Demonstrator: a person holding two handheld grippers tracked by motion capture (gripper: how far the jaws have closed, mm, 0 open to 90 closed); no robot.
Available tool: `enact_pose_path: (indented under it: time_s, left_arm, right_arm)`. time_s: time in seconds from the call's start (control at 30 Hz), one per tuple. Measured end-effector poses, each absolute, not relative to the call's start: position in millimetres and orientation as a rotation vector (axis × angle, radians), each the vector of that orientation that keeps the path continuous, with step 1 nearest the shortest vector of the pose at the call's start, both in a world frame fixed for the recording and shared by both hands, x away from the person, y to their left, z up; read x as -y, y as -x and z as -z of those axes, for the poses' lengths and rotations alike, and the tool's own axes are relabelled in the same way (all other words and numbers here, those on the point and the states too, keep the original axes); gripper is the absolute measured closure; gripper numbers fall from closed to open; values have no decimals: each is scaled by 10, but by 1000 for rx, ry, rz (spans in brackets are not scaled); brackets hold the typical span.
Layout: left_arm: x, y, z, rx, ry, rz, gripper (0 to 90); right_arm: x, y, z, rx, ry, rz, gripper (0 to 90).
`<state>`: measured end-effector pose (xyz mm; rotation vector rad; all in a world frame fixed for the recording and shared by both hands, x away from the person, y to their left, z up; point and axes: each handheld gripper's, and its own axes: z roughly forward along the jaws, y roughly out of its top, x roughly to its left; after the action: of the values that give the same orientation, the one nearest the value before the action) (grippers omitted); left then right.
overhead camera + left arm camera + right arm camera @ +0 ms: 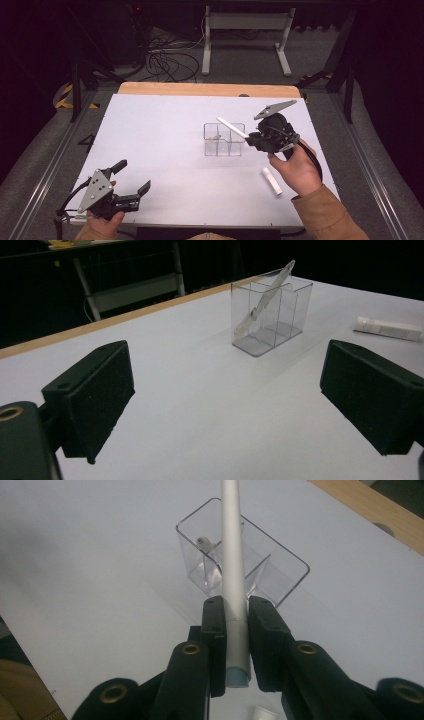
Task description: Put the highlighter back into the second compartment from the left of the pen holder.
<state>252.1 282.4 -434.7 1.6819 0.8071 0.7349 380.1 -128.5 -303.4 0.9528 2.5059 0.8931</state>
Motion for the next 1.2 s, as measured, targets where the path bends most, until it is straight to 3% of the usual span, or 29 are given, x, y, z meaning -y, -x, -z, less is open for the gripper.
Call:
enact_pose_path:
  time_s: [0.47, 1.2]
  left_arm:
    - [-2820, -2525, 4348, -806, -1684, -738, 77]
    - [-2823, -2522, 4347, -807, -1684, -736, 77]
  right_arm:
    - [1403, -3843, 3035, -2514, -995, -812, 789]
    - [1225, -4017, 3097, -2589, -1031, -682, 788]
